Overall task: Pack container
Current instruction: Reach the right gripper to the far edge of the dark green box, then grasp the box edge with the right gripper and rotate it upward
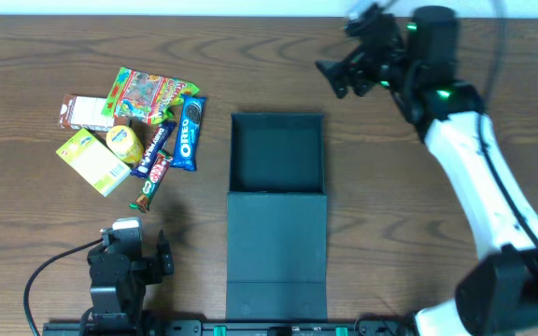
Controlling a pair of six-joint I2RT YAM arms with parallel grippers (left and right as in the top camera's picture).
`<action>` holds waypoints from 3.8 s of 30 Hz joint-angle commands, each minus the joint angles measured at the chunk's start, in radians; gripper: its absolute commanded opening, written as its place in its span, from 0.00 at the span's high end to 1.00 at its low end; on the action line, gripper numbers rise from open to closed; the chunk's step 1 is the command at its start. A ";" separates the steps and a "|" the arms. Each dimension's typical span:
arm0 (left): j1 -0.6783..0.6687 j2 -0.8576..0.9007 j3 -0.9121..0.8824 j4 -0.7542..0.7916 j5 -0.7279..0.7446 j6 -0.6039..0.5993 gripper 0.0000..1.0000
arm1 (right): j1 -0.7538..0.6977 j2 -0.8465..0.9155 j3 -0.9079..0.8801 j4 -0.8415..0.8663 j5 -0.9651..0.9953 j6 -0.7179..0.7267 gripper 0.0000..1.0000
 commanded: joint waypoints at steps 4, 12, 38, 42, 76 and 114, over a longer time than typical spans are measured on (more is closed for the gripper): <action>0.003 -0.005 -0.016 -0.018 -0.007 0.004 0.05 | 0.070 0.137 0.018 -0.004 0.139 -0.248 0.01; 0.003 -0.005 -0.016 -0.018 -0.007 0.004 0.05 | 0.164 0.285 0.018 0.035 0.248 -0.248 0.07; 0.003 -0.005 -0.016 -0.019 -0.007 0.004 0.05 | 0.208 0.435 0.018 -0.038 0.652 -0.250 0.17; 0.003 -0.005 -0.016 -0.018 -0.007 0.004 0.05 | 0.138 0.435 0.018 -0.105 0.659 -0.190 0.17; 0.003 -0.005 -0.016 -0.018 -0.007 0.004 0.05 | -0.175 0.432 0.018 -0.353 0.760 0.251 0.70; 0.003 -0.005 -0.016 -0.018 -0.007 0.004 0.05 | 0.011 0.419 0.019 -0.570 0.224 1.294 0.01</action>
